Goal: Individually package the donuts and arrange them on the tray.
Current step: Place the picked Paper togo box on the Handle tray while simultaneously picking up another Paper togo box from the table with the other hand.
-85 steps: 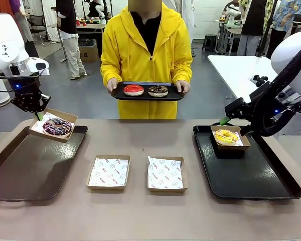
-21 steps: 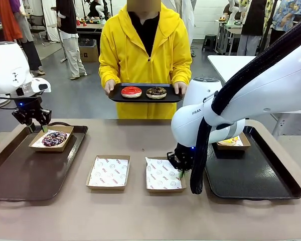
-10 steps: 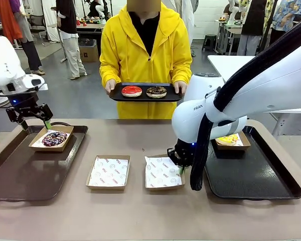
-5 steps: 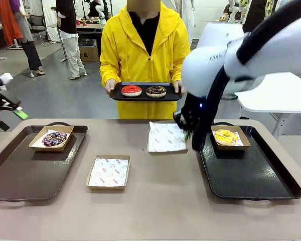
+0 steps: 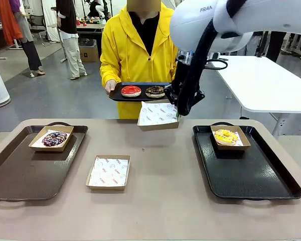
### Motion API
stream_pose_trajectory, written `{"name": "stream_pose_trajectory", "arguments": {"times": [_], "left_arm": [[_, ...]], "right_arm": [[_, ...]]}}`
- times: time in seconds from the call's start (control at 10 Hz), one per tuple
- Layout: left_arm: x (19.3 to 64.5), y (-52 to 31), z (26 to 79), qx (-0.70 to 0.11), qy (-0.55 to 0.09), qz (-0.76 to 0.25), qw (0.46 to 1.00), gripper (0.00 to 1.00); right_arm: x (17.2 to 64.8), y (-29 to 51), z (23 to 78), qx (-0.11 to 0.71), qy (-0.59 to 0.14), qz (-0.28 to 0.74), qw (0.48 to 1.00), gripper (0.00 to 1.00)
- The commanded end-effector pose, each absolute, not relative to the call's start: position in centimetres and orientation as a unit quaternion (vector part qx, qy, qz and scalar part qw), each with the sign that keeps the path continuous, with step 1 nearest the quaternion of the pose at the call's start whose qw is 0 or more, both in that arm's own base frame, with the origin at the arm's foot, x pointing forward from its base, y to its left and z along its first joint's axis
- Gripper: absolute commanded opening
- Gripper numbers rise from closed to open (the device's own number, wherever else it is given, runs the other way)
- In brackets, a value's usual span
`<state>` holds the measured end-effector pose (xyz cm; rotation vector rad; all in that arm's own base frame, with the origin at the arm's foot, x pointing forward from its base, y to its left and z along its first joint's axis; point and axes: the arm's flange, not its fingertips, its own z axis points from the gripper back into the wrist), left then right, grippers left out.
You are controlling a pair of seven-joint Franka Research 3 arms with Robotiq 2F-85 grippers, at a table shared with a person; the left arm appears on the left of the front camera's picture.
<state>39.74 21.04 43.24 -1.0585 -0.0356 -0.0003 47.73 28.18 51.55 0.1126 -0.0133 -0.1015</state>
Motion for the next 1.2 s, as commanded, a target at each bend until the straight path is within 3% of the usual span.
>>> {"name": "stream_pose_trajectory", "arguments": {"times": [0.0,0.6,1.1], "left_arm": [[41.1,22.5,42.0,-0.548,-0.016,0.030,0.836,1.00],[37.4,24.3,41.3,-0.579,-0.044,0.122,0.805,1.00],[38.3,25.0,40.2,-0.575,-0.025,0.091,0.813,1.00]], "right_arm": [[50.3,29.9,51.7,0.039,0.000,-0.063,0.997,0.00],[55.2,30.6,51.0,0.044,0.003,-0.043,0.998,0.00],[54.4,30.1,50.7,0.063,-0.001,-0.050,0.997,0.00]]}}
